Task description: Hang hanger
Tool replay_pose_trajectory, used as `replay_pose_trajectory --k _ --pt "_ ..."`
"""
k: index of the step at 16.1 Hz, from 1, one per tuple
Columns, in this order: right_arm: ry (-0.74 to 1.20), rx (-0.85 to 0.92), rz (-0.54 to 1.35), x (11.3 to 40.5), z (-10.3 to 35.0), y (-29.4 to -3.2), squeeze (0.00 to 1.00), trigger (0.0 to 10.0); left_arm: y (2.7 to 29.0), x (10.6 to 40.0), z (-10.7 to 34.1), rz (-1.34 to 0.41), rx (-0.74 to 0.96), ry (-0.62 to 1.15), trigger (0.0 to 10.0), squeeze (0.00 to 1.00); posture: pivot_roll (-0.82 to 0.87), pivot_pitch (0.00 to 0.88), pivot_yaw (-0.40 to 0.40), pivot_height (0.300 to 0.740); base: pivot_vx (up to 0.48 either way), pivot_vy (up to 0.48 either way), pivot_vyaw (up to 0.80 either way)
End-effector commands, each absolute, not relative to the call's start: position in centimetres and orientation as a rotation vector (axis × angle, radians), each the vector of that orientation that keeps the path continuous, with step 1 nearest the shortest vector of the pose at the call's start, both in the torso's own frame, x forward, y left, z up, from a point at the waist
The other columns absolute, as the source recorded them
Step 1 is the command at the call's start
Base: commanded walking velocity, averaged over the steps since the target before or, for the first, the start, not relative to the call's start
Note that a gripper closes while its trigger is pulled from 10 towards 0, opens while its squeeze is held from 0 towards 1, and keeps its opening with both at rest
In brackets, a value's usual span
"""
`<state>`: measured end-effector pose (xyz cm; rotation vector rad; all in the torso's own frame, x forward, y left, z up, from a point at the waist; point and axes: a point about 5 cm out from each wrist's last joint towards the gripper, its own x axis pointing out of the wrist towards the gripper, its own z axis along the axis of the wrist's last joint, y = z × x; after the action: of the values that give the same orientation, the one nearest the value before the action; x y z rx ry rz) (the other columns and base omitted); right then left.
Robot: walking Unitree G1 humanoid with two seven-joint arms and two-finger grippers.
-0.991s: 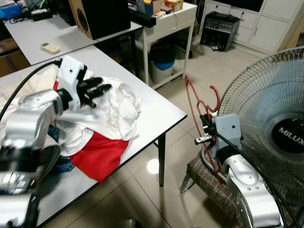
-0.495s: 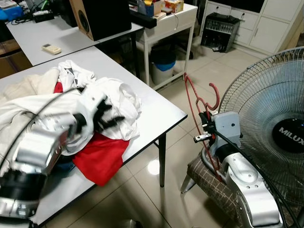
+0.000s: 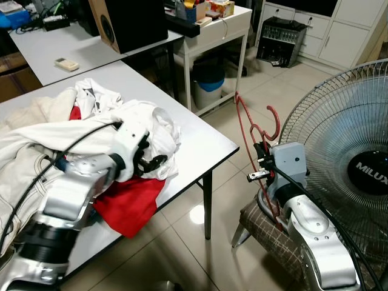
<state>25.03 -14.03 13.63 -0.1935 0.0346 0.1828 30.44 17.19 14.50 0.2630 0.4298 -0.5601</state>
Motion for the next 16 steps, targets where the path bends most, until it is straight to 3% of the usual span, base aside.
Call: replay_pose_trajectory --k 1,2,3,4,14,16 --pt "0.024 -0.197 0.181 25.1 13.8 -14.0 0.00 10.0 17.3 30.9 14.7 -0.521 0.280 0.409 5.0 0.00 -0.05 0.000 0.093 0.740 0.000 0.000 0.00" --pt "0.024 -0.198 0.181 25.1 13.7 -14.0 0.00 10.0 17.4 31.0 14.7 -0.509 0.280 0.409 4.7 0.00 -0.05 0.000 0.094 0.740 0.000 0.000 0.00" --pt "0.022 -0.200 0.183 25.1 13.8 -14.0 0.00 10.0 17.7 31.2 14.4 -0.464 0.296 0.413 0.4 0.00 -0.05 0.000 0.093 0.740 0.000 0.000 0.00" --pt "0.021 -0.201 0.184 25.1 13.7 -14.0 0.00 10.0 17.8 31.3 14.3 -0.449 0.298 0.412 0.0 0.00 -0.05 0.000 0.093 0.740 0.000 0.000 0.00" --pt "0.003 -0.181 0.200 24.8 13.9 -13.9 0.00 10.0 18.4 31.9 14.7 -0.419 0.340 0.368 0.0 0.00 -0.05 0.000 0.101 0.740 0.000 0.000 0.00" --pt "-0.026 -0.088 0.241 24.6 14.7 -14.5 0.00 10.0 18.4 31.9 15.5 -0.444 0.337 0.352 0.0 0.00 -0.05 0.000 0.104 0.740 0.000 0.000 0.00"
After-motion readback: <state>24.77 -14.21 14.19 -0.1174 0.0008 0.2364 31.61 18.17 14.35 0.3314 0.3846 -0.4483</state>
